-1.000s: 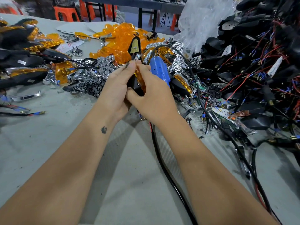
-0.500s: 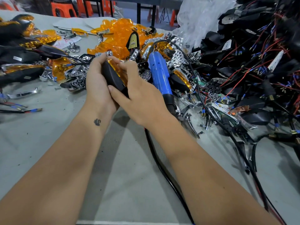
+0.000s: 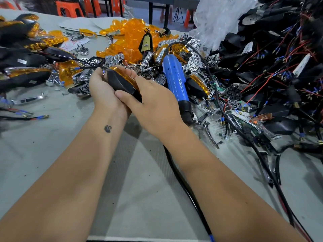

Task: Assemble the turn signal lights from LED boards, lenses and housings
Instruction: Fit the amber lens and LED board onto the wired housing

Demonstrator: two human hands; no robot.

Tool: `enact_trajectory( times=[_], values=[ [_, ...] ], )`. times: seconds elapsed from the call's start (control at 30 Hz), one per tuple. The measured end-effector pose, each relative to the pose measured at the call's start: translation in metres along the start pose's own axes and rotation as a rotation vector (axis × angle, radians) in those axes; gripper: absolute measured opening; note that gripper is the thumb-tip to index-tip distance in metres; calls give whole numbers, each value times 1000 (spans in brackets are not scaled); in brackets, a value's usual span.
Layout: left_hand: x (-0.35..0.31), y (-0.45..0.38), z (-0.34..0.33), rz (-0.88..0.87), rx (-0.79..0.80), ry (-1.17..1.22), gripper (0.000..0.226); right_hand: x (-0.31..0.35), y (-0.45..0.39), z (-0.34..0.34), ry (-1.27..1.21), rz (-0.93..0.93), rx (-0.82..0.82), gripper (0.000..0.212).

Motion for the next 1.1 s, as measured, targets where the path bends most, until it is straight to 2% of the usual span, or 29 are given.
enact_trajectory(
  times=[0.13,0.27,0.43,0.57,0.67,0.77,0.87,0.97,1.03,1.1],
  values=[
    [1,2,2,52,-82,-24,47,1,0,2,68,34,37,51],
    [1,1,1,61,-93,-25,67,2,1,4,53,50,17,42],
    [2,-1,3,53,-71,-58,50,-1,2,2,-54,25,23,35],
    [6,-1,4,58,-14,6,52,-6,1,1,-200,-13,27,35],
    [5,0,4,79,30,27,61,-9,1,2,-254,-20,5,35],
    [4,-1,1,4,59,-120,63,-10,1,3,-294,-2,-35,36],
    [3,0,-2,-64,-2,-228,70,-10,0,4,-144,48,-66,40],
    [1,-3,-4,-113,-13,-283,66,-9,0,8,-271,58,-137,40],
    [-1,-3,-6,-190,15,-275,57,-6,0,9,-343,57,-189,38],
    [-3,1,-7,-247,79,-196,60,-2,0,8,-354,64,-229,35]
  ],
)
Point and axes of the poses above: each hand's wrist, its own y-axis away from the middle knuckle, its own z-axis out of the back of the hand, x = y × z, the point moved 3 cm from there along -y, towards the middle knuckle, and after that the axes turned 10 degrees about -y, right-handed, at the moved point
